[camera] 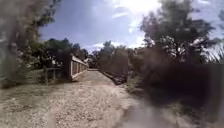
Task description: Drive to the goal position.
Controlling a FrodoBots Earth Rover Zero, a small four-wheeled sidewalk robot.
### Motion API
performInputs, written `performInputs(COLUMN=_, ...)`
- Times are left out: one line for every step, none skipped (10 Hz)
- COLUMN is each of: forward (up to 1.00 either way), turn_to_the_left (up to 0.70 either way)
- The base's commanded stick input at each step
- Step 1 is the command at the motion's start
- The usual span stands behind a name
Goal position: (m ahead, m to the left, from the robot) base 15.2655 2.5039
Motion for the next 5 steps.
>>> performInputs(forward=0.7, turn_to_the_left=0.0)
performInputs(forward=0.7, turn_to_the_left=0.0)
performInputs(forward=0.7, turn_to_the_left=0.0)
performInputs(forward=0.7, turn_to_the_left=0.0)
performInputs(forward=0.7, turn_to_the_left=0.0)
